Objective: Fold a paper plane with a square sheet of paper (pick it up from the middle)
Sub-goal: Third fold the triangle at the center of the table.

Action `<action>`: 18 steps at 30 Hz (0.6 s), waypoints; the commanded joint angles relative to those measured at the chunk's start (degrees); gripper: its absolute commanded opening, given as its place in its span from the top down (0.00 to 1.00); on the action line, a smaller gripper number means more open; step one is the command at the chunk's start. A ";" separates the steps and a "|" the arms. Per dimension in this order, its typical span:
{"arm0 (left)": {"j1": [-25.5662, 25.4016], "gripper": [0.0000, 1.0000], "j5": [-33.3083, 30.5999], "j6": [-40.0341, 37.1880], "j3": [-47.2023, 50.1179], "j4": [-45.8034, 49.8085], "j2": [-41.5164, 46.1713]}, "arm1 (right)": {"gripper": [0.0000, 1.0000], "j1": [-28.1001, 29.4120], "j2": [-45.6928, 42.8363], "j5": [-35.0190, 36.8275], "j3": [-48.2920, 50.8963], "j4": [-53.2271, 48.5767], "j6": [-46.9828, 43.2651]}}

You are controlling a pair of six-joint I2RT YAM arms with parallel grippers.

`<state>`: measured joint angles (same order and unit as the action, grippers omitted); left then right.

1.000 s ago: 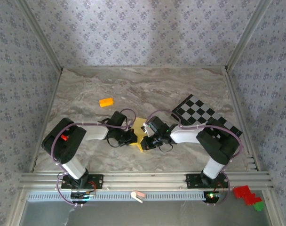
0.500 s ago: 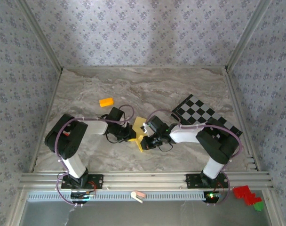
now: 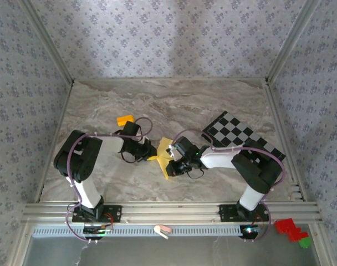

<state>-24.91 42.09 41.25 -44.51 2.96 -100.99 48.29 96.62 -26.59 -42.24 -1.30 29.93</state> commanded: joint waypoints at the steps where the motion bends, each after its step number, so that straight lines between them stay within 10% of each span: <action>1: 1.95 0.89 -4.73 -2.09 -1.41 -0.51 -1.49 | 1.00 0.33 3.09 6.64 4.53 -14.65 -1.78; 13: 2.31 0.77 -6.42 -3.61 2.52 2.09 10.80 | 1.00 -0.08 -4.69 4.19 1.73 -14.08 -7.09; 18: -1.61 0.69 -10.93 -5.71 5.02 6.11 17.02 | 0.86 -0.53 -13.35 8.05 0.71 -16.08 -8.84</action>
<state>-24.43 34.11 37.89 -40.80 5.15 -86.76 48.01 88.64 -23.05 -41.28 -12.38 23.70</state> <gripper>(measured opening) 0.303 0.130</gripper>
